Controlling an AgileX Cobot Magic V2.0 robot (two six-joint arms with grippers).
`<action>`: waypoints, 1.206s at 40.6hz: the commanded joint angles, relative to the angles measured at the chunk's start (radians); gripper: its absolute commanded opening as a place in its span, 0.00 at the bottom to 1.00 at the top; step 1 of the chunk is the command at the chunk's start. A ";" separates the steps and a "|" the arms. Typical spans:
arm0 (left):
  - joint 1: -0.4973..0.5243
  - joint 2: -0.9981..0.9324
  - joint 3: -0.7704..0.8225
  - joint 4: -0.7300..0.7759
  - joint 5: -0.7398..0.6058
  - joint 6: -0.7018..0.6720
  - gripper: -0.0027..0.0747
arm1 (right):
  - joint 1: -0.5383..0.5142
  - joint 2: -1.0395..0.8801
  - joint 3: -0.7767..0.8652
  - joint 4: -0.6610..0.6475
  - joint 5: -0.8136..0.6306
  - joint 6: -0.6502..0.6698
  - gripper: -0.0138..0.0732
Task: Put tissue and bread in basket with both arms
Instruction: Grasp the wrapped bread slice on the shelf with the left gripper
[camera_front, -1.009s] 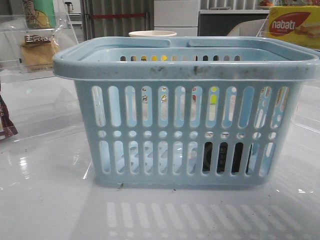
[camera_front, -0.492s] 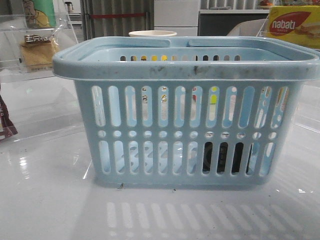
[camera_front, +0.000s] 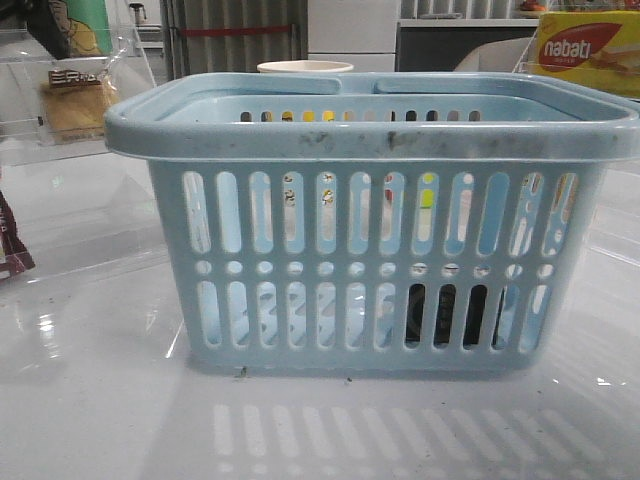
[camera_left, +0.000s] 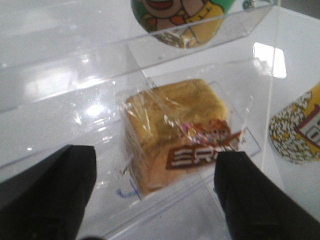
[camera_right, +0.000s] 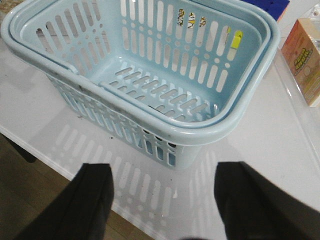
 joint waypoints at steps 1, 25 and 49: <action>0.001 -0.006 -0.045 -0.080 -0.145 -0.010 0.74 | -0.003 0.001 -0.025 -0.009 -0.074 -0.013 0.78; 0.001 0.060 -0.055 -0.176 -0.197 -0.010 0.34 | -0.003 0.001 -0.025 -0.009 -0.074 -0.013 0.78; 0.001 -0.088 -0.057 -0.180 -0.036 0.014 0.15 | -0.003 0.001 -0.025 -0.009 -0.074 -0.013 0.78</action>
